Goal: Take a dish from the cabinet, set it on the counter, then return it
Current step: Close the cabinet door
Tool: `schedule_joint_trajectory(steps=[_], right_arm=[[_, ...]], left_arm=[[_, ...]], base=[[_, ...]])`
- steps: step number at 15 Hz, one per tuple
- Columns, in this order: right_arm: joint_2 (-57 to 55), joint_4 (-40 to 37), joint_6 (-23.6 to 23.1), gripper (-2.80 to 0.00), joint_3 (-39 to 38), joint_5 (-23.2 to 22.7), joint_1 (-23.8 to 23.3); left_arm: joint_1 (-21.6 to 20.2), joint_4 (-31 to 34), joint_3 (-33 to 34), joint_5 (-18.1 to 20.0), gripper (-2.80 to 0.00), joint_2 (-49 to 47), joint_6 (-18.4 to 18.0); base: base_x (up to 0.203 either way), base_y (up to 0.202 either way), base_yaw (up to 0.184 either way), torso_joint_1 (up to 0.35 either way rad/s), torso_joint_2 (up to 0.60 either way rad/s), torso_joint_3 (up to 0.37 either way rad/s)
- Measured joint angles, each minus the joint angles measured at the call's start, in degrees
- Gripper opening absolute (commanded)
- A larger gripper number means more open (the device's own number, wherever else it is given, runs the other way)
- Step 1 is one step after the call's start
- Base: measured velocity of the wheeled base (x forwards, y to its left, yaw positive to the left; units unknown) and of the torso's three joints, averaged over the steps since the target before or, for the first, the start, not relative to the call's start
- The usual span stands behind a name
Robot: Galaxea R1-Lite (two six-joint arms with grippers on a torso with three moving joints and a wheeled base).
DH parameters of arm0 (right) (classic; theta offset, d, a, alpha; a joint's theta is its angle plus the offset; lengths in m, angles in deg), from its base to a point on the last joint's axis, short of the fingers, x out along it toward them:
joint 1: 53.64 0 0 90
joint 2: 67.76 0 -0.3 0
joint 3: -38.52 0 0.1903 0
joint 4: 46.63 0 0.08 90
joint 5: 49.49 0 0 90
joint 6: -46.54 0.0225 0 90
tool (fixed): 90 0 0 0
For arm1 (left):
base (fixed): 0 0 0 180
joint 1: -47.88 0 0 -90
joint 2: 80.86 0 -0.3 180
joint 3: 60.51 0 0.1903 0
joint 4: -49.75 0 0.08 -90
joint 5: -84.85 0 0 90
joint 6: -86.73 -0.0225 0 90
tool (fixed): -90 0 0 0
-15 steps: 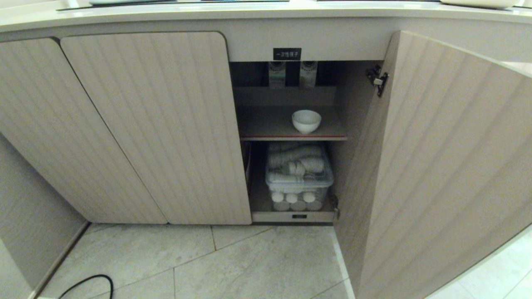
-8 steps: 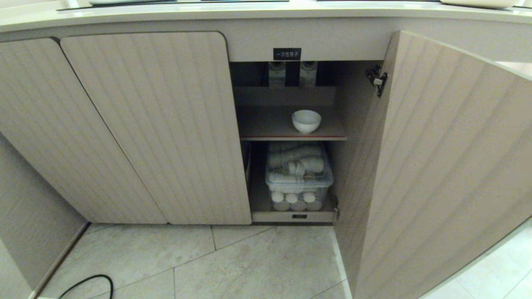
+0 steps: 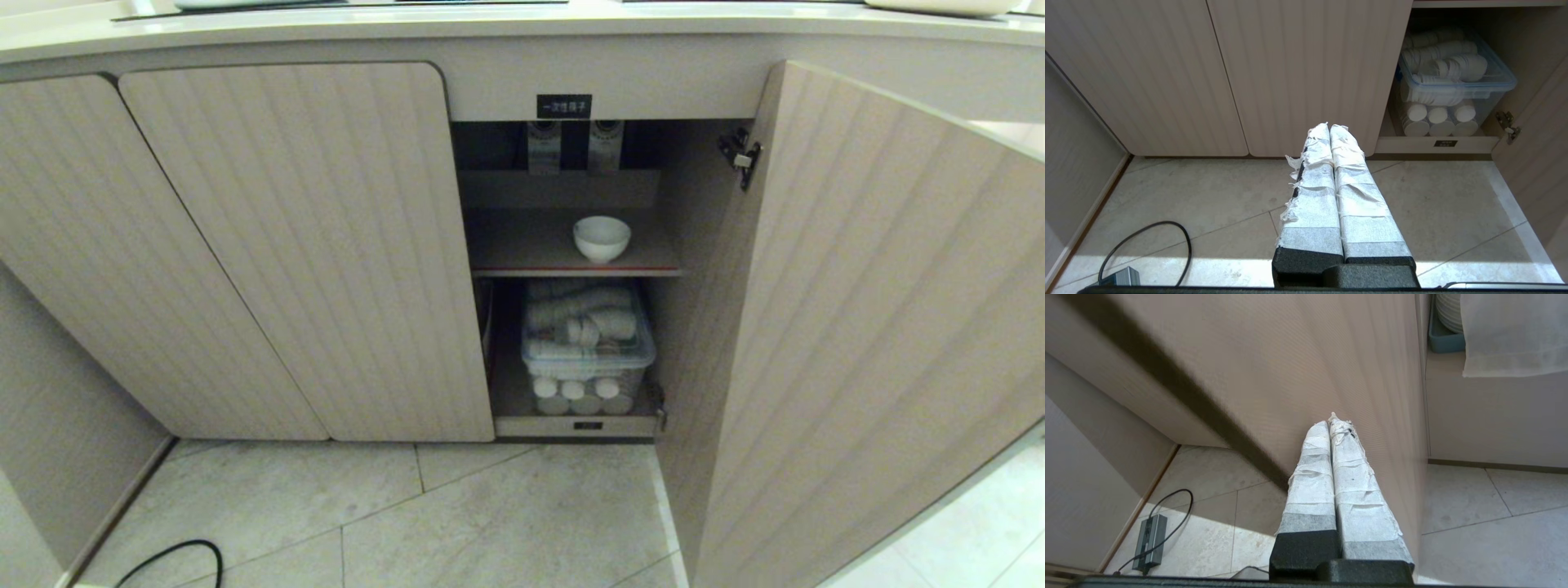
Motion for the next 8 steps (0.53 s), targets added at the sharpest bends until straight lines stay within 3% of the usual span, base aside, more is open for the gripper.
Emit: schedule_joint_trajectory(steps=[8], right_arm=[[-4.9,0.1,0.1,-2.80,4.2,0.1,5.0]], left_arm=[[0.0,0.0,0.0,0.0,-2.80,0.0,0.0]], base=[[0.000,0.000,0.000,0.000,0.00,0.000]])
